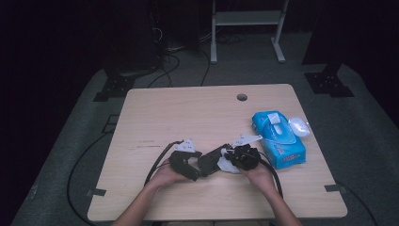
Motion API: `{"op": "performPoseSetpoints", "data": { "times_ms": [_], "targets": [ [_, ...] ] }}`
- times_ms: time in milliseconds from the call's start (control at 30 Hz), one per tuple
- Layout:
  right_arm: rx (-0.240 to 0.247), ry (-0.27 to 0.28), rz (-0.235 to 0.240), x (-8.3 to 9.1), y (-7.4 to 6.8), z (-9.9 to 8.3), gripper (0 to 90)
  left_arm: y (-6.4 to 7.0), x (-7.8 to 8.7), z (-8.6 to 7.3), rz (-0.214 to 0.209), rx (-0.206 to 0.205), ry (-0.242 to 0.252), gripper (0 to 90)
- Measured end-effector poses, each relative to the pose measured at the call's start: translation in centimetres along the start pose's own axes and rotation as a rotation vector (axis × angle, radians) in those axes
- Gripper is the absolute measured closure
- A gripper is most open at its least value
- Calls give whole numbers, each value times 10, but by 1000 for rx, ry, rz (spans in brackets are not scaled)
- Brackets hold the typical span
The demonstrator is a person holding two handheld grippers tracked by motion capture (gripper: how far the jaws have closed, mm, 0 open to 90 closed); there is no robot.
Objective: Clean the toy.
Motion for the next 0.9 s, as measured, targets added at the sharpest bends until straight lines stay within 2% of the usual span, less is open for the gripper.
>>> {"op": "performPoseSetpoints", "data": {
  "times_ms": [167, 333, 400, 533, 667, 767, 833, 900],
  "targets": [
    [1, 3, 12, 2, -4, -3, 838, 0, -2, 0, 18, -9, -9, 101],
    [6, -4, 23, 3, -6, -3, 838, -3, -7, 0, 54, -18, -27, 101],
    [1, -3, 30, 1, -8, -1, 838, -2, -9, -1, 67, -24, -42, 100],
    [26, -5, 60, -5, -16, 8, 838, -2, -12, -2, 94, -39, -61, 103],
    [63, -19, 92, -16, -30, 16, 837, -1, -13, -2, 138, -81, -88, 155],
    [77, -21, 102, -20, -35, 19, 836, -3, -11, -3, 138, -92, -93, 210],
    [81, -23, 92, -19, -32, 19, 836, -3, -11, -3, 137, -90, -90, 214],
    [65, -17, 72, -16, -25, 17, 837, -3, -11, -3, 139, -92, -85, 214]
  ]
}}
Point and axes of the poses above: each handheld gripper's, and its own axes: x roughly backward along the jaws, z roughly out of its top, y roughly to its right, the point moved 2 cm from there along -x, roughly forward along the jaws, and after that the axes turned 5 degrees about -y, right-handed, at the moved point
